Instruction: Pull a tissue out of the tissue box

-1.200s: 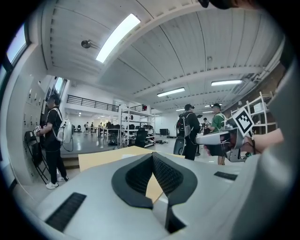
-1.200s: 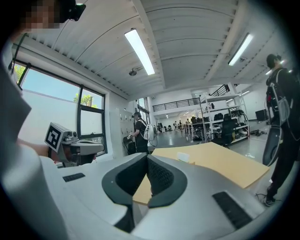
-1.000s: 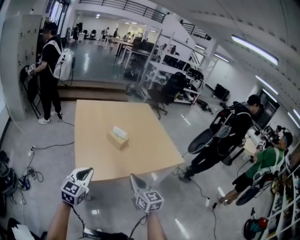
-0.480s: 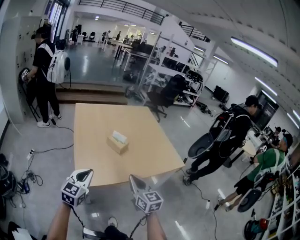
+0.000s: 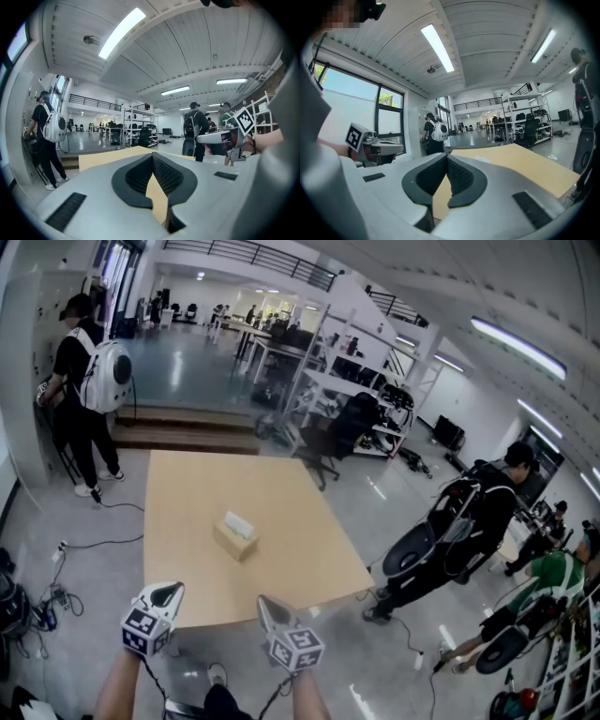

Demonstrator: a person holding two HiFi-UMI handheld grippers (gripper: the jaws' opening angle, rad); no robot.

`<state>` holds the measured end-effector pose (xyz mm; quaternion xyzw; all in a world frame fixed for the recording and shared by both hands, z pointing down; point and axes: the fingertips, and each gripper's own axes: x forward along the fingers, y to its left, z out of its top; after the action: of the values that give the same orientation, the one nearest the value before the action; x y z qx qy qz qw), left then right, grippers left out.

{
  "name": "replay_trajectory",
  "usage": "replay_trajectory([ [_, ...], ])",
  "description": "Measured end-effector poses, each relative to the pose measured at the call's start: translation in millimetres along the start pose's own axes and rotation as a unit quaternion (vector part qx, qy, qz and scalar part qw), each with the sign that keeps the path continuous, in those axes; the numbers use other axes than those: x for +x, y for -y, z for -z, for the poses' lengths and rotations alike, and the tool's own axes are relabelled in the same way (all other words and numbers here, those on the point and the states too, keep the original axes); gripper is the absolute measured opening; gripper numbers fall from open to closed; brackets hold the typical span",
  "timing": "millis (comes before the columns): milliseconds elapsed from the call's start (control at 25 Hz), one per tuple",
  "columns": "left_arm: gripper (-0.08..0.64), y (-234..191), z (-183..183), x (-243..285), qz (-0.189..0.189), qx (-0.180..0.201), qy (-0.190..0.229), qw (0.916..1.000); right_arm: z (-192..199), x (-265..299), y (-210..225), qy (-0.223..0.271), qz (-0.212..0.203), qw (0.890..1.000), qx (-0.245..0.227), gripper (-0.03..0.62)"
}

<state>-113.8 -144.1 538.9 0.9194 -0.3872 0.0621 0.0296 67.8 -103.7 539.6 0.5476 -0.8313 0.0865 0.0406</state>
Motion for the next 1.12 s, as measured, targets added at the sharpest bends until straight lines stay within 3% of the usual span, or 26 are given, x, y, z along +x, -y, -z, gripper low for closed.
replay_trajectory([
  [560, 0.008, -55, -3, 99, -0.014, -0.012, -0.013, 0.9997, -5, 91, 67, -0.029, -0.004, 0.999, -0.029, 0.011],
  [1120, 0.008, -92, 7, 162, -0.028, -0.023, -0.027, 0.9990, -6, 162, 118, -0.038, -0.022, 0.999, -0.015, 0.011],
])
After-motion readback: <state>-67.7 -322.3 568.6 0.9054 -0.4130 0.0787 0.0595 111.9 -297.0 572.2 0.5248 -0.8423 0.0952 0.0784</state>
